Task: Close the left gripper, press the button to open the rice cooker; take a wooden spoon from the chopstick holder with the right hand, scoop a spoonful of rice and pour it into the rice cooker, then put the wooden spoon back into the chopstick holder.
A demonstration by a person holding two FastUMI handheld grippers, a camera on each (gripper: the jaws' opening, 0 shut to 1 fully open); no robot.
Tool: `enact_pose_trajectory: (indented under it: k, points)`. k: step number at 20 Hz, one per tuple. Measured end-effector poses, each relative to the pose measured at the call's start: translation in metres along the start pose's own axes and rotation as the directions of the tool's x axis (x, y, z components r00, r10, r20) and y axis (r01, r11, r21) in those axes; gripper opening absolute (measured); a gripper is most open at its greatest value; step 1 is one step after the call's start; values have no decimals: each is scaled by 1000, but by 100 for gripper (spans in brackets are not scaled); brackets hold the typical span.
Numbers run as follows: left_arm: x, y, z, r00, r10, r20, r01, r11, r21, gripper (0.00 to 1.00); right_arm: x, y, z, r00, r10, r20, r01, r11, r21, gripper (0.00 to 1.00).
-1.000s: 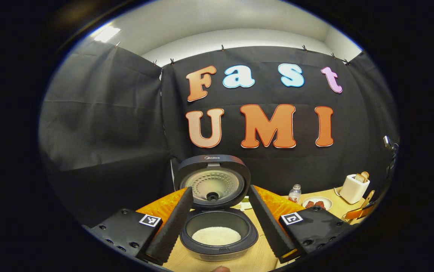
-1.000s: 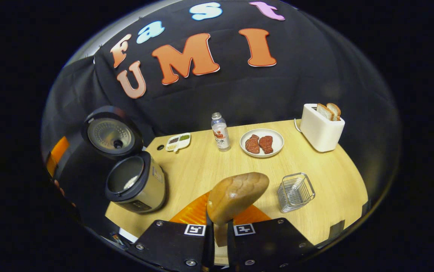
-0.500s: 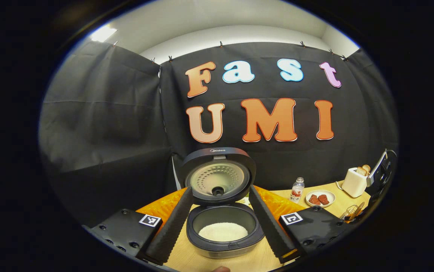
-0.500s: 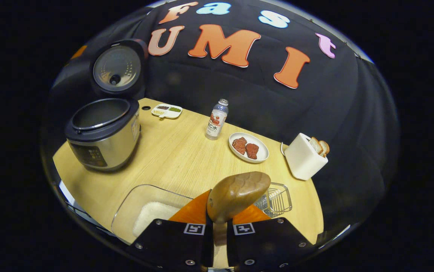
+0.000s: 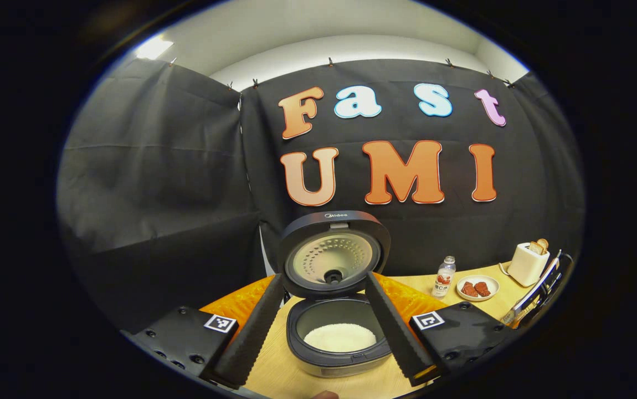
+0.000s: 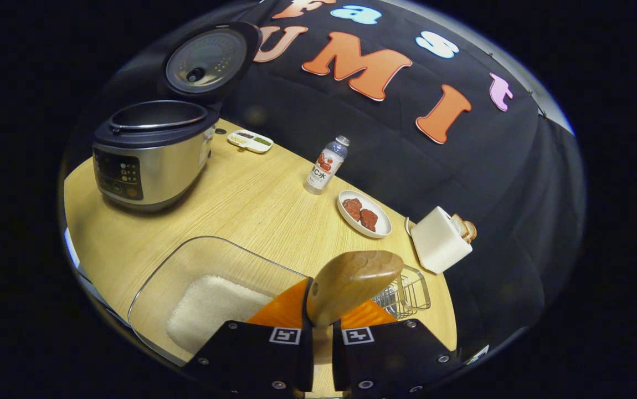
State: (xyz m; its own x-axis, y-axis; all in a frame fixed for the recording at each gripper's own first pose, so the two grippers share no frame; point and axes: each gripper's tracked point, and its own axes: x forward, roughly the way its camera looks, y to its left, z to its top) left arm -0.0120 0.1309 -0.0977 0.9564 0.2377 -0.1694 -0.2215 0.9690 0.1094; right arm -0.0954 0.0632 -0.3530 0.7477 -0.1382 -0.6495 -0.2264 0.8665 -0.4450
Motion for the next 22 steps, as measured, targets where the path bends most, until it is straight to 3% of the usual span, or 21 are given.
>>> enact_pose_trajectory:
  k: [5,11,14,17,22]
  points:
    - [1,5,1,1000,-4,2,4,1000,10,100,-4,26,-9,1000,-1,-6,1,1000,17,13]
    - [2,3,2,1000,-22,6,22,1000,11,99,-4,29,0,1000,16,-18,-12,981,194,13]
    - [4,2,1,1000,-28,1,28,1000,9,99,-6,42,10,997,76,-19,-66,946,318,16]
    - [4,-2,1,999,-40,-1,40,999,16,99,-7,49,14,993,116,-36,-91,902,423,13]
    - [7,-7,-1,998,-61,-8,61,998,24,100,-6,60,18,976,212,-57,-133,778,613,13]
